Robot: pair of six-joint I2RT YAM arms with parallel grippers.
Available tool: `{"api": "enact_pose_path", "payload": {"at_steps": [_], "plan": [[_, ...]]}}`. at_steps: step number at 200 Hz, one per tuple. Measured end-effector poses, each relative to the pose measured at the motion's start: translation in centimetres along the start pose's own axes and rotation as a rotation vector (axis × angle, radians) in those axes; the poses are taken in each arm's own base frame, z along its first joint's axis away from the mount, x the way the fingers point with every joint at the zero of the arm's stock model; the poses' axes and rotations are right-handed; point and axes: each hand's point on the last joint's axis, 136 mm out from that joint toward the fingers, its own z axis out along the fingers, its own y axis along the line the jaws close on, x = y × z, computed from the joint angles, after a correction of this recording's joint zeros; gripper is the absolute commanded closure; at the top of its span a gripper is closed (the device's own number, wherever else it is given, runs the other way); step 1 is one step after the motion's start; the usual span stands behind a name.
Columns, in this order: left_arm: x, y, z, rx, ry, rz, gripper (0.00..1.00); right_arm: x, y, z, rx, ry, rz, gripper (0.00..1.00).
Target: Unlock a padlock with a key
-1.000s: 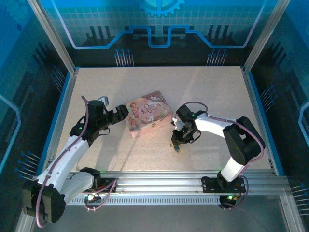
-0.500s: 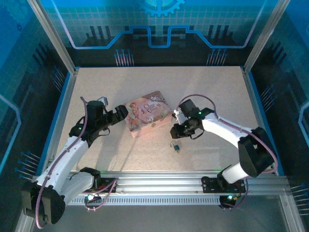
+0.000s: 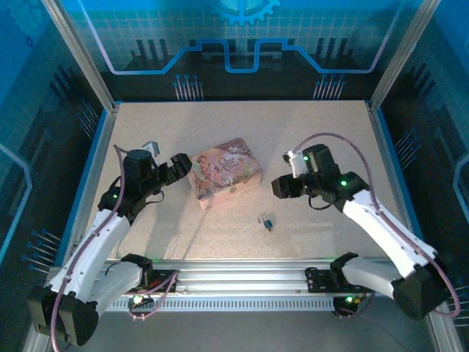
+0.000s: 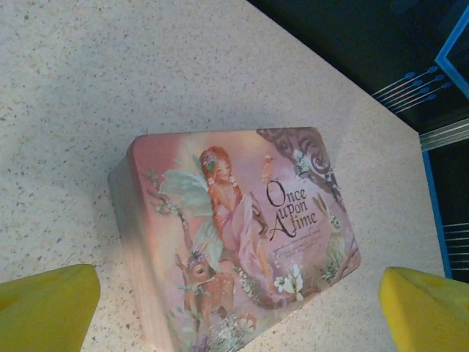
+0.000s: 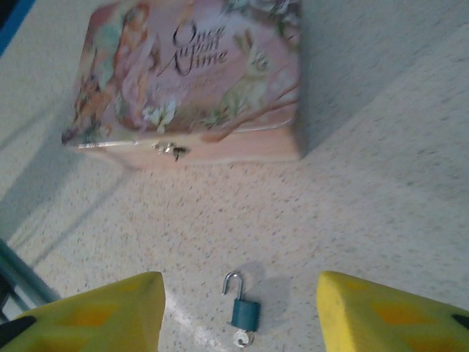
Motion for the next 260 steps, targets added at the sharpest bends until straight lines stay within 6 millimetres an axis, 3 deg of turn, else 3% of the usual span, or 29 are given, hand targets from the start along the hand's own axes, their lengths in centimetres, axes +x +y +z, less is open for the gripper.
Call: {"api": "enact_pose_path", "payload": {"at_steps": [32,89,123,164,260], "plan": [[-0.6,0.1,-0.2,-0.012,-0.024,-0.009,0.01,0.2,-1.7,-2.1,0.036,-0.109,0.028,0.28],[-1.8,0.9,-0.2,-0.051,-0.063,-0.028,0.01,0.2,-4.7,-4.5,0.141,-0.267,0.062,0.00],[-2.1,1.5,-0.1,-0.077,-0.076,-0.029,0.01,-0.2,-7.1,-5.4,0.236,-0.357,0.081,0.00],[-3.2,1.8,-0.1,-0.093,-0.127,0.034,0.01,-0.2,-9.4,-4.9,0.321,-0.385,0.084,0.00],[-3.5,5.4,1.7,-0.195,-0.235,0.253,0.01,1.0,-16.3,-1.5,0.494,-0.409,0.094,0.00]]}}
